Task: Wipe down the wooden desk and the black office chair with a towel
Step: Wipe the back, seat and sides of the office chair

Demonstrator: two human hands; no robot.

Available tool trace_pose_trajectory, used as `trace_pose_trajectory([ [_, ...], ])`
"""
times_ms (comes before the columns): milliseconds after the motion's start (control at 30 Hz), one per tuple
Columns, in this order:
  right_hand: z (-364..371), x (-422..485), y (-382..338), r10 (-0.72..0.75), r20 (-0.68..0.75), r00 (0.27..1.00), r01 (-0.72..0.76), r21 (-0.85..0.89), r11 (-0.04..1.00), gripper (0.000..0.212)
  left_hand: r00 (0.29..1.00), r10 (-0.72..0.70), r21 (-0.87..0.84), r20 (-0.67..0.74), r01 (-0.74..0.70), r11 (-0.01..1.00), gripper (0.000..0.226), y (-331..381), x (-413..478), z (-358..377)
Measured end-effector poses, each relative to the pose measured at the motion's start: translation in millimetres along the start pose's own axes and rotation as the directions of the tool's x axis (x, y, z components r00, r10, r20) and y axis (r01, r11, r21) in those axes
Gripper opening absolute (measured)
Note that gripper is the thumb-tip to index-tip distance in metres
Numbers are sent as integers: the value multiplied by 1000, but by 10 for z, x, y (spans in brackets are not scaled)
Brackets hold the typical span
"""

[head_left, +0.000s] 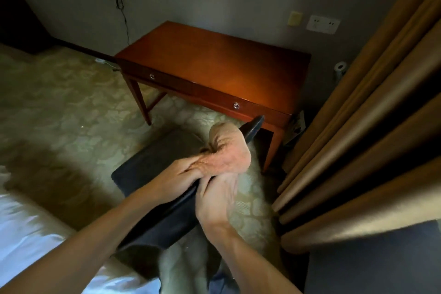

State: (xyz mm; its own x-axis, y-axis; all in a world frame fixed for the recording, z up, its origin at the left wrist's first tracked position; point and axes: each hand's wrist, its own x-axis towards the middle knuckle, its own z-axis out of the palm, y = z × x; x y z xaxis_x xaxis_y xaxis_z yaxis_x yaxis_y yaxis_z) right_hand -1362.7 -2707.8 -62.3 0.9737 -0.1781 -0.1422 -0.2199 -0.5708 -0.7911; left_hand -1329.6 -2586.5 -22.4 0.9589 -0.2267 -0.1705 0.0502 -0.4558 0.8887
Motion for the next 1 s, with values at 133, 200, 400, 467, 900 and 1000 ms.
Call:
trace_pose_trajectory([
  [133,58,-460,104,-226,19,974,227,-121,966,69,992,20,153,-127,0,988,36,-149,-787,-102],
  [200,34,-615,136,-287,141,948,309,-177,934,93,966,18,153,-258,23,988,47,-145,-1101,-189],
  [400,30,-929,-140,-175,340,924,258,-214,942,111,721,1,-117,-693,-114,987,32,91,-1890,-400],
  [467,8,-967,-205,-154,382,911,233,-169,958,106,659,-52,-219,-750,-173,960,25,199,-2099,-443],
  [900,-259,-1129,-225,-176,752,635,-555,603,574,51,837,-470,-864,-280,-5,504,40,300,-2441,-358],
  [1000,-283,-1162,-115,-195,879,436,-762,476,439,87,859,-437,-898,-266,-56,436,43,276,-2392,-301],
])
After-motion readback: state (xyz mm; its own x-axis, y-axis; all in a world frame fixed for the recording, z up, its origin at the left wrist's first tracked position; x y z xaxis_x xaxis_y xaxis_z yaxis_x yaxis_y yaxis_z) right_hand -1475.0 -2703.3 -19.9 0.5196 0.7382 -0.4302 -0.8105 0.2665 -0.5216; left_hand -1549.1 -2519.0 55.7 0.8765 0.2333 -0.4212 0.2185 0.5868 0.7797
